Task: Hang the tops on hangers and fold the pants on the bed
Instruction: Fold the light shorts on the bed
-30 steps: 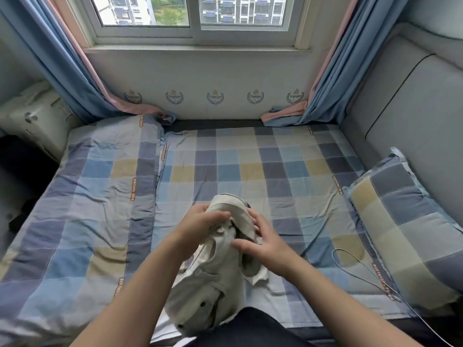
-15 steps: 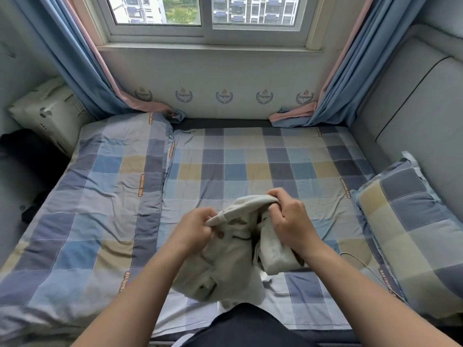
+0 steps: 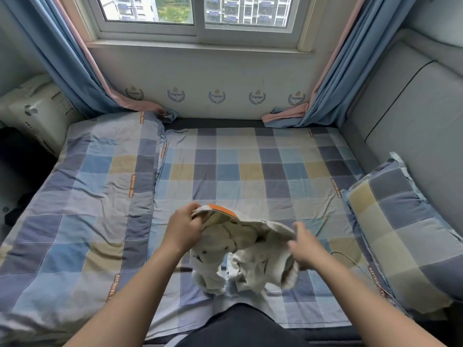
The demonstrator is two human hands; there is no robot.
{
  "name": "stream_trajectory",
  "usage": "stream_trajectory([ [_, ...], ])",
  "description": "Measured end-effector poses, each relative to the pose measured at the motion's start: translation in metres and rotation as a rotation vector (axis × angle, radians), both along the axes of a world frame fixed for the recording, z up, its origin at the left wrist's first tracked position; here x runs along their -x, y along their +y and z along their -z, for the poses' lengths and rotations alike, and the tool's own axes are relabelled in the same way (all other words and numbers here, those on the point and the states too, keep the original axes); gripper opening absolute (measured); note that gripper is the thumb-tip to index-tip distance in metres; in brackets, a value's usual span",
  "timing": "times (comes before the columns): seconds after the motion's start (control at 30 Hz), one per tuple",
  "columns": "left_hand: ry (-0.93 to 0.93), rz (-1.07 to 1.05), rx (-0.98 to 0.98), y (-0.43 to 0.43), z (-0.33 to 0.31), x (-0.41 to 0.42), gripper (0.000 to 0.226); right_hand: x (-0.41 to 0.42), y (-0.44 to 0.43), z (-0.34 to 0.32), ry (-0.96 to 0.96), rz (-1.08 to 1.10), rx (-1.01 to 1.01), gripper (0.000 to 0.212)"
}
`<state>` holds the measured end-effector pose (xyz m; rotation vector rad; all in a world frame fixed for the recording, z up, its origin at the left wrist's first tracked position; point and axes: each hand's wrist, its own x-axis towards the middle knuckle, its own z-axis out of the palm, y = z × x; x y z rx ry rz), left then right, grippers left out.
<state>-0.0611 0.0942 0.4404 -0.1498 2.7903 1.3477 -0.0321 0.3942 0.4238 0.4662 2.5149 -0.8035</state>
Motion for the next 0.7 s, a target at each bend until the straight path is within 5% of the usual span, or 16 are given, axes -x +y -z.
stream_trajectory([
  [0.07, 0.0, 0.115, -0.002, 0.016, -0.014, 0.004, 0.018, -0.006, -0.022, 0.001, 0.01, -0.153, 0.084, 0.074],
  [0.13, -0.009, 0.236, 0.021, 0.028, -0.026, 0.002, 0.013, -0.01, -0.05, -0.005, 0.183, -0.27, 0.216, 0.077],
  [0.3, 0.01, 0.342, 0.035, 0.03, -0.047, 0.0, 0.016, -0.002, -0.094, -0.018, 0.479, -0.241, 0.392, 0.027],
  [0.4, 0.011, 0.314, 0.139, 0.021, -0.048, 0.003, 0.031, 0.012, -0.1, -0.017, 0.517, -0.226, 0.252, 0.01],
  [0.47, 0.044, 0.21, 0.25, 0.011, -0.043, 0.008, 0.041, 0.023, -0.096, -0.012, 0.502, -0.251, 0.131, 0.019],
  [0.7, -0.01, -0.073, 0.461, -0.044, -0.002, 0.022, 0.024, 0.043, -0.052, 0.022, 0.412, -0.222, -0.21, 0.027],
])
